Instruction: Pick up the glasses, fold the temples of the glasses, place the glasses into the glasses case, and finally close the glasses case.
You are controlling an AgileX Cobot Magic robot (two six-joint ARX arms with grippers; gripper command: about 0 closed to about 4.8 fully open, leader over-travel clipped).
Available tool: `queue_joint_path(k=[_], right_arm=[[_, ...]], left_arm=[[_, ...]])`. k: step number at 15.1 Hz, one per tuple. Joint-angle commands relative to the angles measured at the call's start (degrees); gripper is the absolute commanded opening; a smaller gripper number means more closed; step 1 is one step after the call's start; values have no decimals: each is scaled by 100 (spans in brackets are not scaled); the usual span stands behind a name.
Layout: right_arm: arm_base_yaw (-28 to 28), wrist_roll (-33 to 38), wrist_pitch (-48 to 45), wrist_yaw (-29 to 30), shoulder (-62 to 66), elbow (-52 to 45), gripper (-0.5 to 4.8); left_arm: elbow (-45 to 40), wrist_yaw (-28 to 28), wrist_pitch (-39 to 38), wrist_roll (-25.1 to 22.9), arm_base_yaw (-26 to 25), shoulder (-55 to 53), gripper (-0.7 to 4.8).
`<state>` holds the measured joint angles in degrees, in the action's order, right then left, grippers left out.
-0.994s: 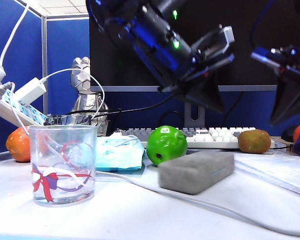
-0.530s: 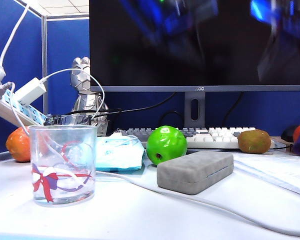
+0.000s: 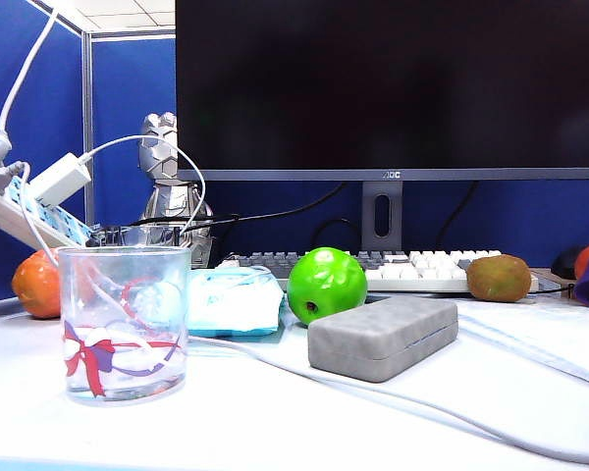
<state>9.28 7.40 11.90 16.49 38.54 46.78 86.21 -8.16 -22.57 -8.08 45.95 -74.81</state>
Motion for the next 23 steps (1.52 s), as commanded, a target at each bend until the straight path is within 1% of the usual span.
queue_joint_path(k=[1, 2, 3, 4, 5, 8, 10, 11, 12, 13, 14, 15, 16, 17, 18, 19, 20, 21, 22, 23], right_arm=[[7, -13, 118, -151, -962, -1119, -3], [7, -15, 87, -490, -1381, -1596, -3], [7, -13, 13, -673, -1821, -2094, -3], [4, -17, -42, -870, -2159, -2457, -3], [4, -15, -66, -1032, -2535, -2848, -3], [7, -13, 55, -1021, -3390, -3560, -1], [4, -11, 254, -1040, -3698, -3665, -1], [7, 59, 348, -1008, -3799, -3668, -1], [4, 52, 372, -866, -3840, -3665, -1], [4, 50, 382, -890, -3840, -3668, -1], [4, 50, 382, -890, -3840, -3668, -1], [7, 50, 382, -890, -3840, -3668, -1], [7, 50, 385, -892, -3840, -3668, -1], [0, 50, 393, -890, -3840, -3668, -1], [7, 50, 402, -892, -3840, -3668, -1], [4, 50, 437, -892, -3840, -3668, -1], [4, 50, 461, -890, -3840, -3668, -1], [7, 50, 468, -890, -3840, -3668, -1], [4, 50, 463, -892, -3840, -3668, -1], [4, 50, 463, -890, -3840, -3668, -1]], left_arm=[[4, 96, -1163, -7, 17, 833, -5], [-2, 173, -1617, -87, 17, 1084, -5], [-66, 195, -2015, -247, 17, 1311, -5], [-227, 186, -2164, -243, 17, 1528, -5], [-485, 127, -2146, -240, 17, 1773, -5], [-1394, 138, -2149, -151, 17, 2699, -5], [-1963, 157, -2074, -151, 17, 3340, -5], [-2288, 157, -1917, -85, 17, 3683, -5], [-2771, 155, -1572, 107, 17, 4127, -5], [-3458, 155, -1110, 168, 17, 4625, -5], [-3950, 155, -850, 175, 17, 4894, -5], [-4614, 155, -490, 273, 17, 5215, -5], [-5104, 153, -160, 369, 17, 5390, -5], [-5727, 151, 334, 551, 17, 5536, -5], [-6548, 173, 1080, 673, 17, 5617, -5], [-7073, 232, 1773, 769, 17, 5615, -5], [-7525, 433, 2481, 907, 15, 5617, -5], [-7733, 560, 2787, 920, 15, 5617, -5], [-8161, 811, 3300, 920, 13, 5626, -5], [-8526, 817, 3661, 920, -11, 5668, -5]])
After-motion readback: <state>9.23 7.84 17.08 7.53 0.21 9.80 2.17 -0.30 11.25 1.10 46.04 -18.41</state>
